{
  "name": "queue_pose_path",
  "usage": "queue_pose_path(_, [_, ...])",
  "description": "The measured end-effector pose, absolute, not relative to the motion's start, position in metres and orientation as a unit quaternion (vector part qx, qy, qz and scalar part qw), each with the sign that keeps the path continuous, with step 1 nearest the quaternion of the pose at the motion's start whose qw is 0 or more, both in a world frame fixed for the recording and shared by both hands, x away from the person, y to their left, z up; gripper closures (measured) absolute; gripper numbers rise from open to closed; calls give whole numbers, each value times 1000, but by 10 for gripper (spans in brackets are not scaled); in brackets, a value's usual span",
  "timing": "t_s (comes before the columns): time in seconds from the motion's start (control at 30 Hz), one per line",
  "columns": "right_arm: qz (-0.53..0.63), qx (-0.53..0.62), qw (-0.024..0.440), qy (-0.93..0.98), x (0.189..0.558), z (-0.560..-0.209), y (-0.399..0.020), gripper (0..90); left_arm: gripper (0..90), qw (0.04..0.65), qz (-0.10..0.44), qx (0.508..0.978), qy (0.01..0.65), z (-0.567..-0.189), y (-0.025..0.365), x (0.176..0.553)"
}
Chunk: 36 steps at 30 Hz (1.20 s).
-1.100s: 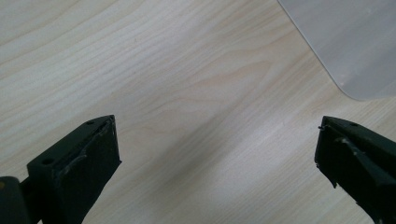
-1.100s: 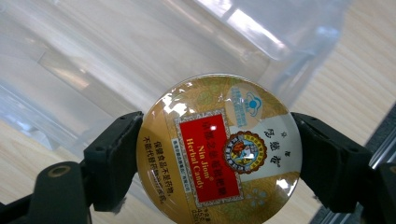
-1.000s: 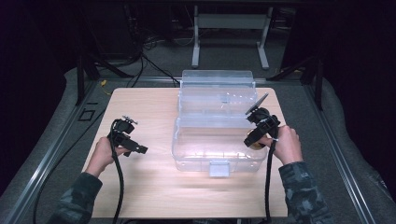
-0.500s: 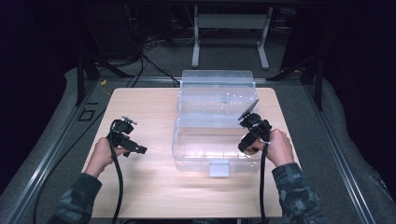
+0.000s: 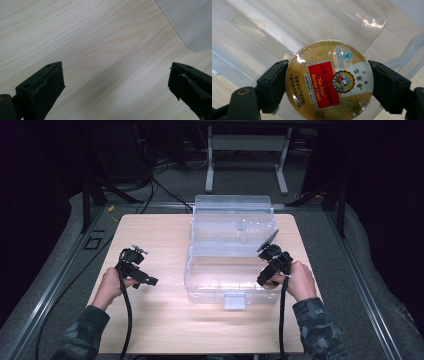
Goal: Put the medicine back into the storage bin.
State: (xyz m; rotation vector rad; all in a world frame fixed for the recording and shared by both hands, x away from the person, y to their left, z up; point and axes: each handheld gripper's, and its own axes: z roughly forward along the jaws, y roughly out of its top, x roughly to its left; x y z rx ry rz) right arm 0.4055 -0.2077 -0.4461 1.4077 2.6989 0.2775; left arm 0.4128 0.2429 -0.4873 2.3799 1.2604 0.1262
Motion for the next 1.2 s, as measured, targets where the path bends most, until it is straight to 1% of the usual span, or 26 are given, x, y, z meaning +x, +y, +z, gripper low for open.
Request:
queue_pose_path(0.03, [84,460,48,883,405,-446,-207,199,5,220,46,861,455,-487,243,413])
queue_pose_path(0.17, [85,463,47,881,403,-446,-208,190,6,224,45,859,459,-486,242,414])
queue_pose_path(0.23, [90,463,54,880,402,-445,-209,144,7,224,44,860,456,-486,241,414])
queue_pose_path(0.43, [131,459,66,876,393,-429,-214,131,3,231,44,860,453,-482,239,414])
queue_pose_path(0.57, [149,452,76,876,386,-423,-215,133,2,234,44,860,451,-478,235,415])
queue_pose_path(0.7, [169,445,76,876,380,-421,-214,135,2,236,42,862,446,-474,230,419])
queue_pose_path(0.87, [195,438,70,875,373,-420,-213,139,2,241,46,863,442,-467,225,421])
queue_pose_path(1.2, [210,423,83,877,359,-423,-206,144,1,249,55,867,427,-451,213,429])
